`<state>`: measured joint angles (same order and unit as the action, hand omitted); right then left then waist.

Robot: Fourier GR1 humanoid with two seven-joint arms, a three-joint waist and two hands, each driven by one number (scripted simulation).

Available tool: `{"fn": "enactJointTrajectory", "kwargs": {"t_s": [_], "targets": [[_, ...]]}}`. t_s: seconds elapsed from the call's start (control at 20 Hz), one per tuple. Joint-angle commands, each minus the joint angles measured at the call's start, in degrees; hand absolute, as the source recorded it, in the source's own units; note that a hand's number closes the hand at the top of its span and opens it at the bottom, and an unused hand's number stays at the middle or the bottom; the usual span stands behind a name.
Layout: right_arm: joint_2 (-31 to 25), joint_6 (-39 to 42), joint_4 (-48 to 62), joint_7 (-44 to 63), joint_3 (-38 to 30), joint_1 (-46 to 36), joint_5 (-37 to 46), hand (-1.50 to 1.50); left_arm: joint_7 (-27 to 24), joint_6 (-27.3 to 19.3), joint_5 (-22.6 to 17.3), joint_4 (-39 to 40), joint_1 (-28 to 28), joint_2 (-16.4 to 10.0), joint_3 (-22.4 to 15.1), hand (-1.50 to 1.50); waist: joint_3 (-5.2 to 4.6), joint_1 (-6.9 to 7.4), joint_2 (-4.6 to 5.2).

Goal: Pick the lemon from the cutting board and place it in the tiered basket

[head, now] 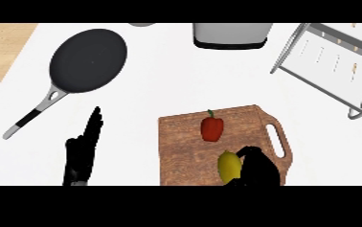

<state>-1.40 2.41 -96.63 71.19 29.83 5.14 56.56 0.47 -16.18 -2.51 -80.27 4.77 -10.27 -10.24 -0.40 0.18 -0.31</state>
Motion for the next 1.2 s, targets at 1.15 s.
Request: {"fn": "enactJointTrajectory", "kwargs": {"t_s": [1.15], "targets": [[-40.8, 7.1, 5.6, -53.8, -54.4, -1.9, -40.2, 1.50, 0.1, 0.7, 0.0, 0.4, 0.8, -0.1, 2.5, 0.00, 0.41, -2.41, -0.09]]}}
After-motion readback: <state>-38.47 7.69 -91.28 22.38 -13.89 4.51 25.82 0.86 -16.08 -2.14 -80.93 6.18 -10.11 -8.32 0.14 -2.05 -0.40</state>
